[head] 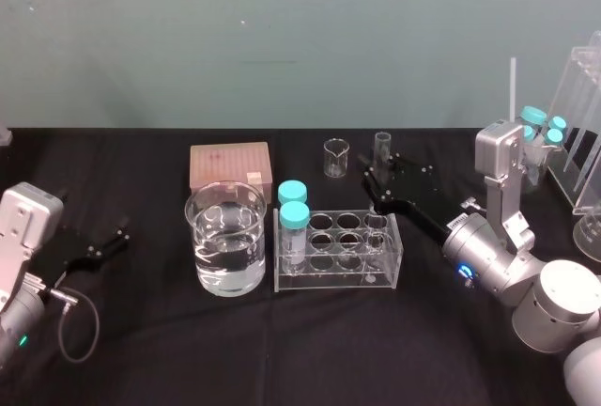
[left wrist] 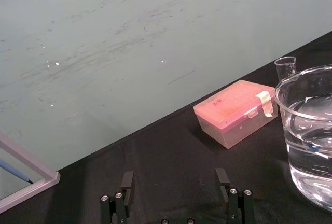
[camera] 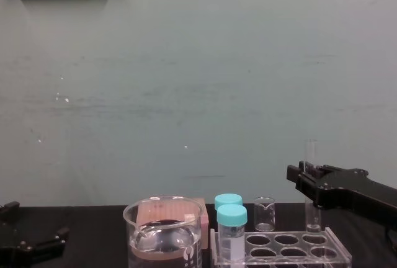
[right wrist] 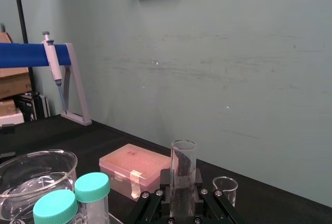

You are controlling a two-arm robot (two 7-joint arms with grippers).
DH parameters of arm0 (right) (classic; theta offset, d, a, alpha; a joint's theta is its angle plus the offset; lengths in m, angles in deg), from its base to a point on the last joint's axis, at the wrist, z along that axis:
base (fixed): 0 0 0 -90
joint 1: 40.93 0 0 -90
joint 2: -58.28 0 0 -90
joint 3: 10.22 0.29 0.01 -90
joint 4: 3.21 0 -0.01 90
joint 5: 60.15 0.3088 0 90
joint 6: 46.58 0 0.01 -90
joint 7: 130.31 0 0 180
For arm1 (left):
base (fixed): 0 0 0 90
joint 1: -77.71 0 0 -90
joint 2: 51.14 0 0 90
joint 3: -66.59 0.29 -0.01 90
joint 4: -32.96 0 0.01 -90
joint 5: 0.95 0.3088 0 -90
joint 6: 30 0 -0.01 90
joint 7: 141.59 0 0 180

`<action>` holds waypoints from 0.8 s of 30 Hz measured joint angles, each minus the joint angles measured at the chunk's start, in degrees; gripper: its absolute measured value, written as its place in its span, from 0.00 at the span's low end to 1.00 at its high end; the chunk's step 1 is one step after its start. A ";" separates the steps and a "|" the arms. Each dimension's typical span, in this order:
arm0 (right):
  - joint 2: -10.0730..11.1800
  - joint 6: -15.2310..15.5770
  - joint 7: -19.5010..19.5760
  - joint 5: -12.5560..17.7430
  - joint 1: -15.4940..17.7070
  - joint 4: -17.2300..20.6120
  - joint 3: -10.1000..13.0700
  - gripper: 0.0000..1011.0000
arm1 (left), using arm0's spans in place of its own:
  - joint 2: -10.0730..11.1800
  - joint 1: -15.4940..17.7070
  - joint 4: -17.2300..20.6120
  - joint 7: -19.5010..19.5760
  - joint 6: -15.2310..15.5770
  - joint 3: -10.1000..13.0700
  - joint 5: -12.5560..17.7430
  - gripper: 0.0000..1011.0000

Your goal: Hold the test tube with one hand and immerse one end into the beaker, then return it to the test tube rack.

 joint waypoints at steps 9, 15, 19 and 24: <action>0.00 -0.05 -0.02 0.11 0.04 0.04 0.06 0.32 | 0.00 0.00 0.00 0.00 0.00 0.00 0.00 0.99; 0.00 -0.09 -0.04 0.17 0.06 0.04 0.09 0.48 | 0.00 0.00 0.00 0.00 0.00 0.00 0.00 0.99; 0.00 -0.11 -0.04 0.19 0.06 0.04 0.09 0.60 | 0.00 0.00 0.00 0.00 0.00 0.00 0.00 0.99; -0.01 -0.11 -0.04 0.22 0.06 0.04 0.09 0.77 | 0.00 0.00 0.00 0.00 0.00 0.00 0.00 0.99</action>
